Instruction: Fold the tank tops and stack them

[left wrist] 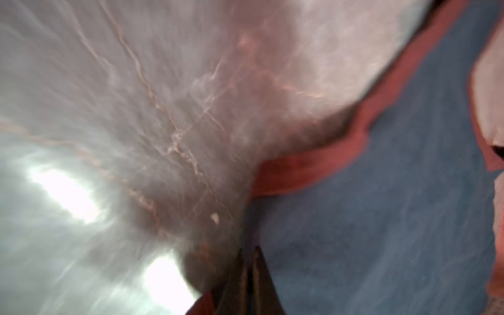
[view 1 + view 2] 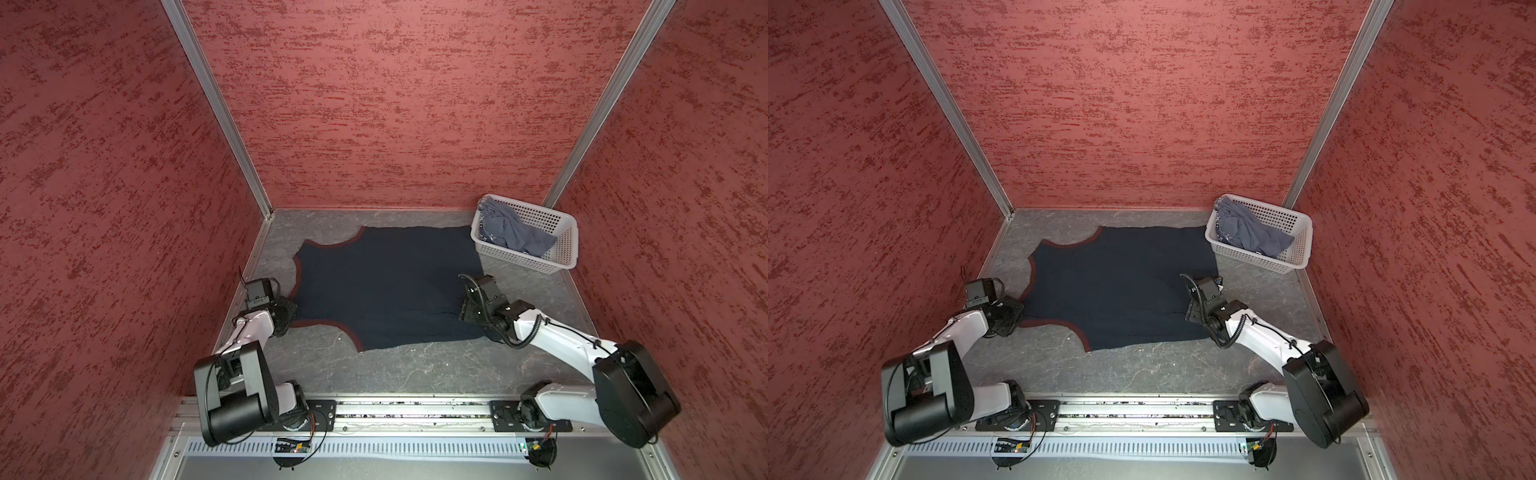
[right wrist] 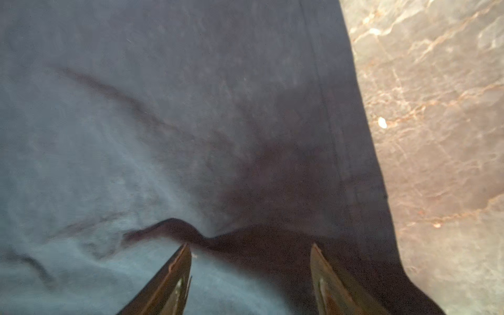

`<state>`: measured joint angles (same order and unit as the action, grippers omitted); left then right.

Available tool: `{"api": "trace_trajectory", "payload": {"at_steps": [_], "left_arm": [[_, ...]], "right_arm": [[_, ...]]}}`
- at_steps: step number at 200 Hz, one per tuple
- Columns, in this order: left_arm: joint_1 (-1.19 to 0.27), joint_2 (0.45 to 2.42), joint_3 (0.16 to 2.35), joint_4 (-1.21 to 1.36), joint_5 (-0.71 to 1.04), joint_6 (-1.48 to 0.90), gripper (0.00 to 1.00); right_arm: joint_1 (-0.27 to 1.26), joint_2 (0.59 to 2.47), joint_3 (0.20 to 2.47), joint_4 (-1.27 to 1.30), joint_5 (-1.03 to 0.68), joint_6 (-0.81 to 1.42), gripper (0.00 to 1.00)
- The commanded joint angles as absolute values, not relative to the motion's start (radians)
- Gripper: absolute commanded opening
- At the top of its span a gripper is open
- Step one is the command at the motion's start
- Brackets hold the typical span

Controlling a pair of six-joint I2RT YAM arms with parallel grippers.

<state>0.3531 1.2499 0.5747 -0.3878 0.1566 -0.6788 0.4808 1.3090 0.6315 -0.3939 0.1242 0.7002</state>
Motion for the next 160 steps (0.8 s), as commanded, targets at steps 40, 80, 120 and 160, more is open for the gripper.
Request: {"api": "trace_trajectory", "payload": {"at_steps": [40,80,120,160], "left_arm": [[0.34,1.067,0.635,-0.493,-0.07,-0.638,0.12],[0.347,1.173,0.675,-0.524,-0.004,-0.635,0.61],[0.244,0.977,0.699,-0.611,-0.12,-0.631,0.87],[-0.003,1.004,0.709,-0.613,0.094,-0.657,0.85]], "right_arm": [[0.498,1.355,0.631,-0.37,0.043,0.72,0.71],[0.5,1.296,0.668,-0.432,0.059,0.709,0.71],[0.5,1.209,0.703,-0.554,0.184,0.669,0.73],[0.501,1.237,0.709,-0.505,0.098,0.666,0.72]]}}
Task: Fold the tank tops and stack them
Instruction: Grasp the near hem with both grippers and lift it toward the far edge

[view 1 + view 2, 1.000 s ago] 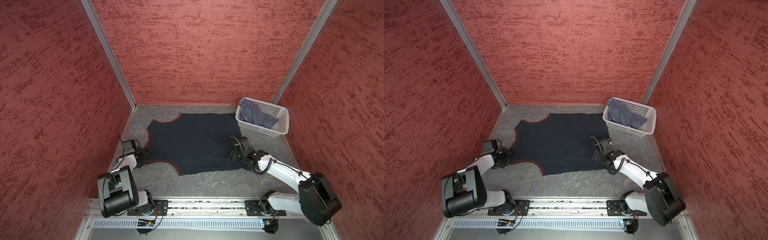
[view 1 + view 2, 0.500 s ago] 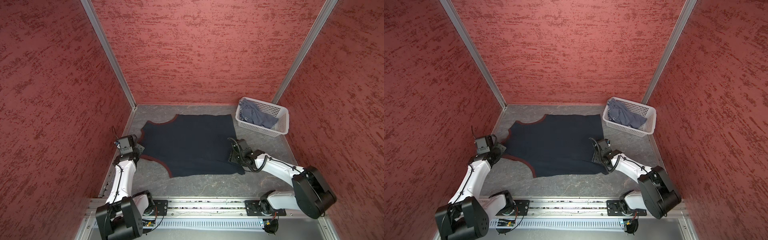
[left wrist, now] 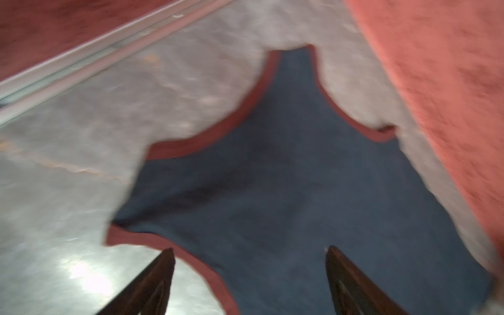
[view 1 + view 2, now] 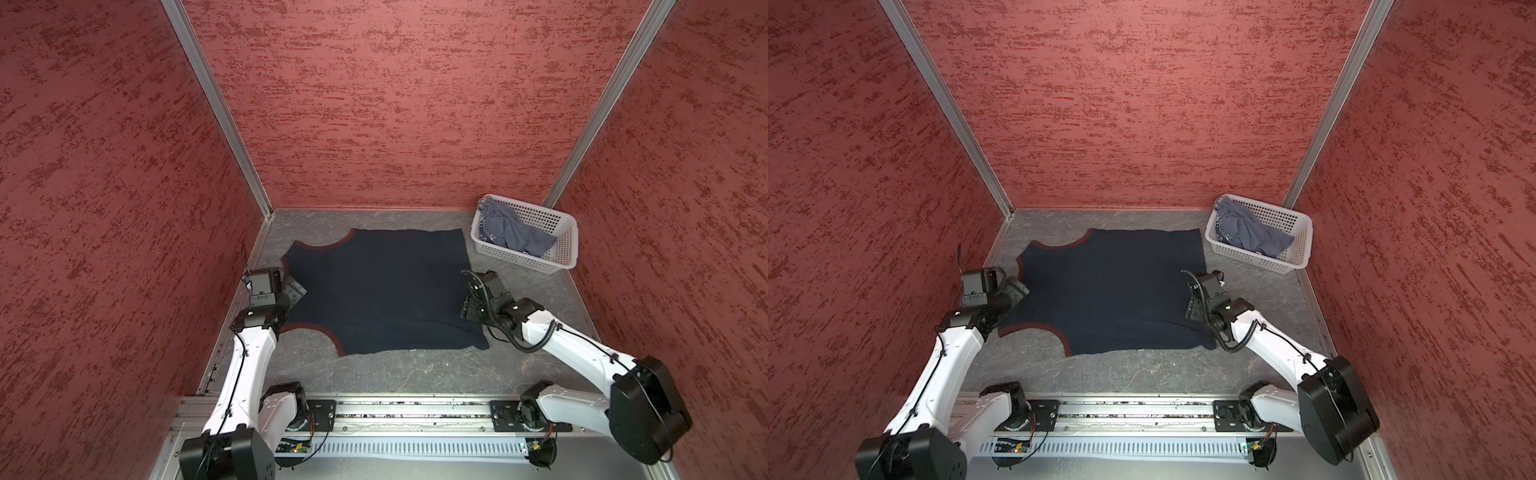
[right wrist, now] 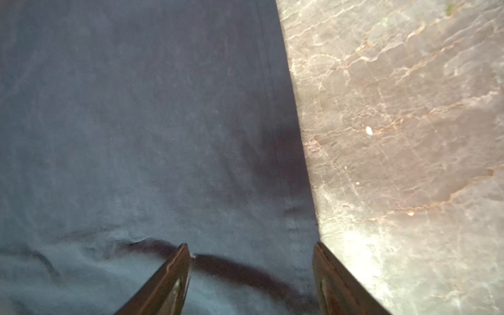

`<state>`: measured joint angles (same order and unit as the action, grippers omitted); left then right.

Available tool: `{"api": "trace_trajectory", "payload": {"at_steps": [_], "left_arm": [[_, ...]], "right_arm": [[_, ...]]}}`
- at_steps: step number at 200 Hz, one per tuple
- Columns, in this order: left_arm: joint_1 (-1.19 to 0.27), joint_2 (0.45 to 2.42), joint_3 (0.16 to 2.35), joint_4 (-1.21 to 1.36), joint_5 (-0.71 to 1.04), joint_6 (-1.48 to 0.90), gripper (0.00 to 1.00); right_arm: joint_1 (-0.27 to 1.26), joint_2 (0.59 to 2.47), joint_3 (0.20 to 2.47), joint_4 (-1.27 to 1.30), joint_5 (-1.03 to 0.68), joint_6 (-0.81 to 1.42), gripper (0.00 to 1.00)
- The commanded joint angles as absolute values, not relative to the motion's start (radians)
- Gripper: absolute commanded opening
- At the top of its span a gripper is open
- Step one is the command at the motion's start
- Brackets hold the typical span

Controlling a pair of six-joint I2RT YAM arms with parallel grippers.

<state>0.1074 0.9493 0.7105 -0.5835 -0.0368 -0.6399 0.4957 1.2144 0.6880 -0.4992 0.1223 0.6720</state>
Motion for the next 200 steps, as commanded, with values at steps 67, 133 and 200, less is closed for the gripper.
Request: {"api": "trace_trajectory", "payload": {"at_steps": [67,133,200], "left_arm": [[-0.482,1.085,0.687,-0.73,0.119,-0.756,0.83],[-0.673,1.183,0.562,-0.582,0.16,-0.894,0.82],[-0.664,1.161,0.498,-0.761,0.096,-0.872,0.83]], "right_arm": [[0.576,1.316,0.709,-0.42,0.071,0.734,0.7],[0.575,1.445,0.754,-0.417,0.05,0.714,0.73],[0.542,1.526,0.748,-0.439,0.1,0.702,0.74]]}}
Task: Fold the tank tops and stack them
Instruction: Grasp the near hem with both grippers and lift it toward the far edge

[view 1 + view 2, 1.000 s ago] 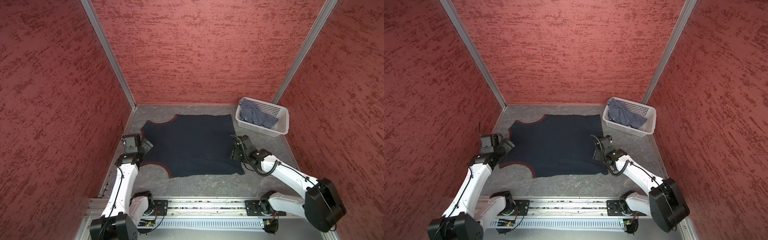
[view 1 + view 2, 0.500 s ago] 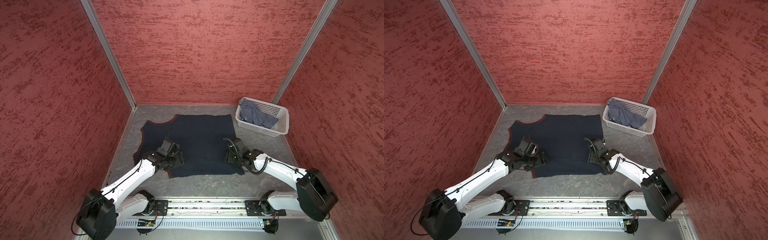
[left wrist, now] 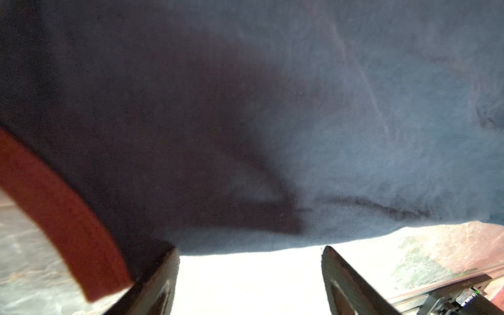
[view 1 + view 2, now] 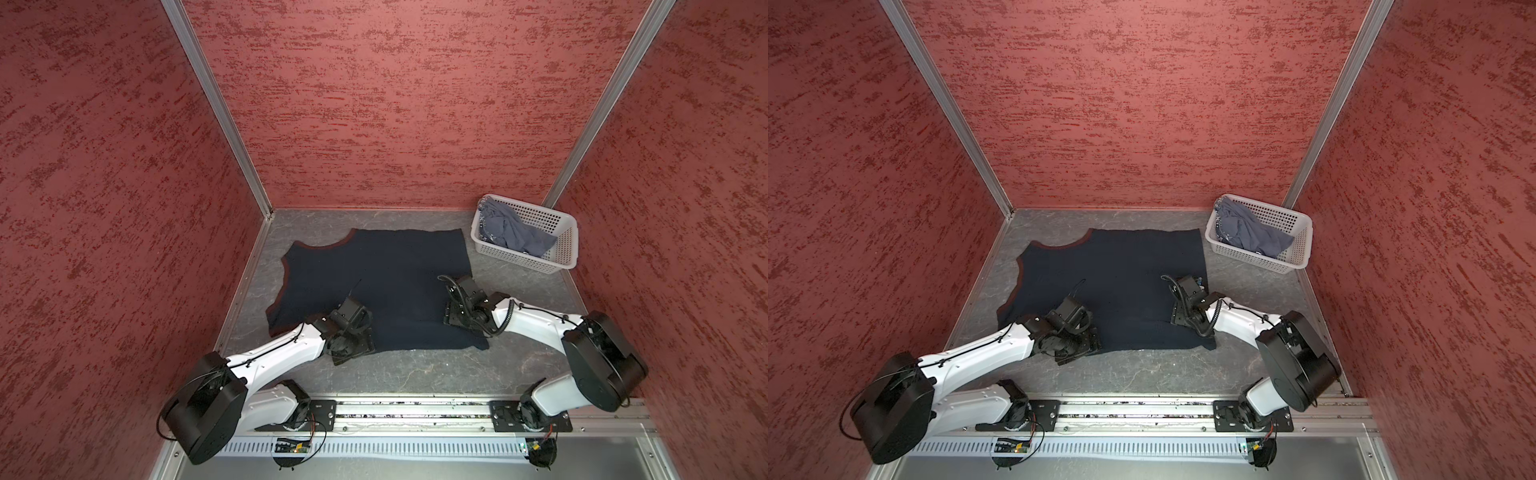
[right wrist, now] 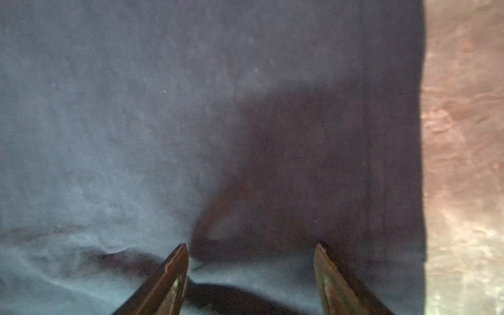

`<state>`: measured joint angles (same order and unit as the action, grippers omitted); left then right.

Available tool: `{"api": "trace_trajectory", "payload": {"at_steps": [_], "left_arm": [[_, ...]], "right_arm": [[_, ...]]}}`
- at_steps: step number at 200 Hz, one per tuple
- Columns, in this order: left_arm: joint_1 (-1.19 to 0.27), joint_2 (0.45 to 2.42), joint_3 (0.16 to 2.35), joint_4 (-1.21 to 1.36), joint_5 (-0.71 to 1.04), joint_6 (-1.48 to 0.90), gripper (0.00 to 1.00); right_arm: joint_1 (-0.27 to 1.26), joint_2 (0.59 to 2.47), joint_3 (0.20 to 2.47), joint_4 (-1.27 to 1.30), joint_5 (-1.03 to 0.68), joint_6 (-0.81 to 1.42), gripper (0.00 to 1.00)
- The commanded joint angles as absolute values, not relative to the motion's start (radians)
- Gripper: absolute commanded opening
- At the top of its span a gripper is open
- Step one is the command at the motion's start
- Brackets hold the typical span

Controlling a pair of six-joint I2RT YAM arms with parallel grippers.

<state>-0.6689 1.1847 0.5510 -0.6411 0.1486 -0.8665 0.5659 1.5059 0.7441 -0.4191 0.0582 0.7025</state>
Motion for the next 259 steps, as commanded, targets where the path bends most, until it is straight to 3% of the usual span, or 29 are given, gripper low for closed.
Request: {"api": "trace_trajectory", "payload": {"at_steps": [1,26,84,160,206,259], "left_arm": [[-0.663,1.159,0.496,-0.765,0.096,-0.872,0.83],[-0.664,1.1,0.479,-0.888,0.016,-0.914,0.83],[-0.67,0.959,0.547,-0.832,-0.03,-0.917,0.83],[-0.683,1.22,0.617,-0.513,0.08,-0.889,0.82],[-0.675,1.289,0.591,-0.508,0.084,-0.89,0.82],[-0.621,1.212,0.52,-0.637,0.043,-0.877,0.83]], "right_arm": [[0.541,1.525,0.747,-0.439,0.102,0.701,0.74],[0.507,1.532,0.743,-0.432,0.114,0.678,0.75],[0.495,1.46,0.776,-0.462,0.126,0.637,0.75],[0.689,1.289,0.694,-0.547,0.077,0.774,0.74],[0.776,1.322,0.616,-0.478,0.003,0.87,0.73],[0.849,1.336,0.543,-0.508,-0.015,0.956,0.69]]}}
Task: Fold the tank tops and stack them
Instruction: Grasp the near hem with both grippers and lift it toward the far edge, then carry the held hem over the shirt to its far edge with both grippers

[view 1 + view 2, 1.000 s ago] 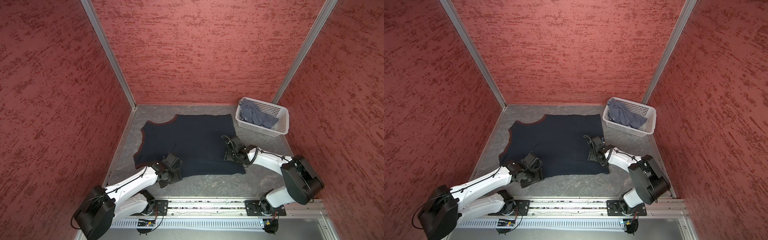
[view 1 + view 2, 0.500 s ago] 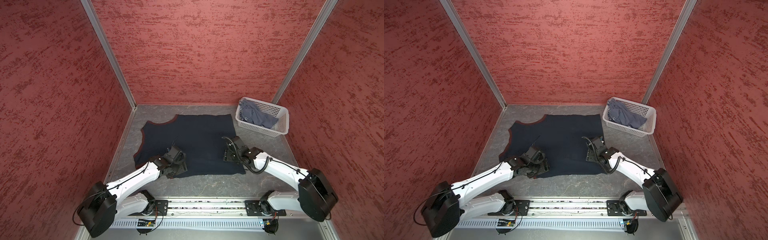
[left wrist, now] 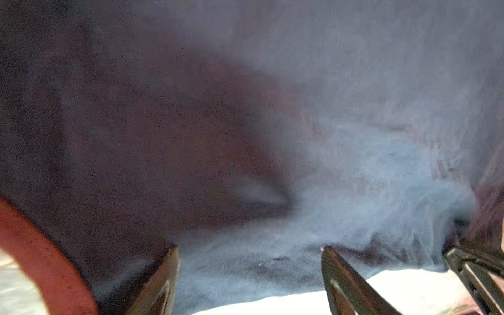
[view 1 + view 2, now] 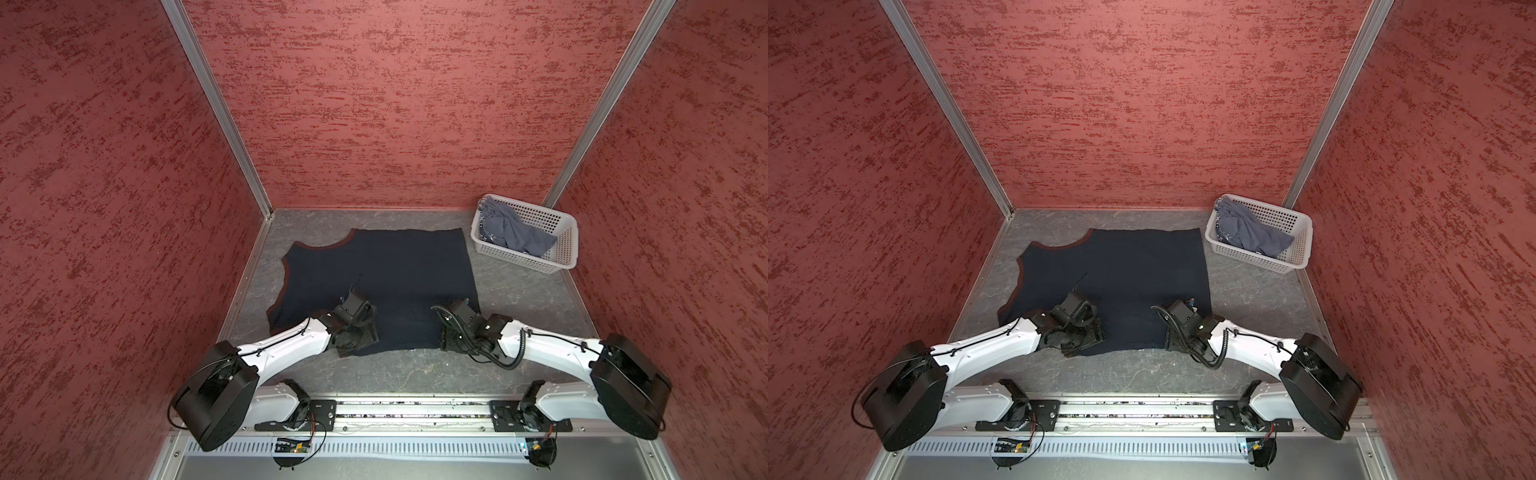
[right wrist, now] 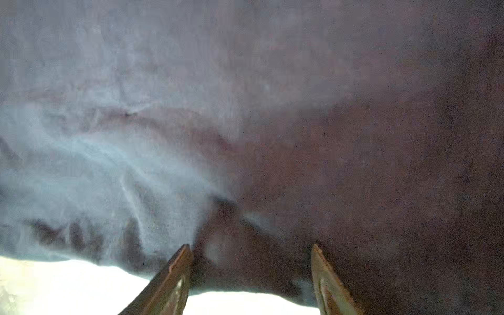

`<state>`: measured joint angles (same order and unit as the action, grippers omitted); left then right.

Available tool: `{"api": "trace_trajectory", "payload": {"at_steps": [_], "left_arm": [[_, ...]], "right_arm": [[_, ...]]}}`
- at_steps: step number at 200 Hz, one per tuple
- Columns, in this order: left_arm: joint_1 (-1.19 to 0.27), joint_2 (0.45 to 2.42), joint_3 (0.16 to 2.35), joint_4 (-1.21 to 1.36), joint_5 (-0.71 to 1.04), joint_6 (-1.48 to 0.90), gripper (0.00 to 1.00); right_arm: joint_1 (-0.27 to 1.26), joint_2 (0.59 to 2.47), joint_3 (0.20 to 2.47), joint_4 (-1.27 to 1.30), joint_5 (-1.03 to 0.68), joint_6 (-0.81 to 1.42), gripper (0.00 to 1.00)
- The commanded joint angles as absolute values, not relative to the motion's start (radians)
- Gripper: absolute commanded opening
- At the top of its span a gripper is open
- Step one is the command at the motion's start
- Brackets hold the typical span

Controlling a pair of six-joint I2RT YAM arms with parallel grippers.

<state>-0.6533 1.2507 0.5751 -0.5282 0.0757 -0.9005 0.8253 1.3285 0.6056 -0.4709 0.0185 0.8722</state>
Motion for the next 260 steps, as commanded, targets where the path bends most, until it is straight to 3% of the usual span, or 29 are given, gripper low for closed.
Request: {"api": "trace_trajectory", "payload": {"at_steps": [1,58,112,147,178,219,260], "left_arm": [[-0.62,1.209,0.519,-0.64,0.042,-0.875,0.83],[-0.571,1.062,0.47,-0.711,0.054,-0.836,0.83],[-0.484,1.065,0.65,-0.643,0.091,-0.724,0.83],[-0.335,1.247,0.884,-0.546,0.133,-0.622,0.84],[-0.221,1.501,1.04,-0.414,0.245,-0.62,0.83],[-0.214,1.791,1.227,-0.399,0.309,-0.628,0.83],[-0.209,1.879,1.222,-0.362,0.313,-0.649,0.84]], "right_arm": [[0.849,1.334,0.541,-0.511,-0.013,0.957,0.69],[0.848,1.21,0.569,-0.64,0.094,0.941,0.72],[0.753,1.164,0.714,-0.687,0.26,0.841,0.75],[0.605,1.221,0.808,-0.536,0.244,0.695,0.75],[0.525,1.391,0.913,-0.421,0.186,0.608,0.75],[0.491,1.641,1.058,-0.405,0.123,0.555,0.78],[0.489,1.767,1.133,-0.402,0.098,0.532,0.79]]}}
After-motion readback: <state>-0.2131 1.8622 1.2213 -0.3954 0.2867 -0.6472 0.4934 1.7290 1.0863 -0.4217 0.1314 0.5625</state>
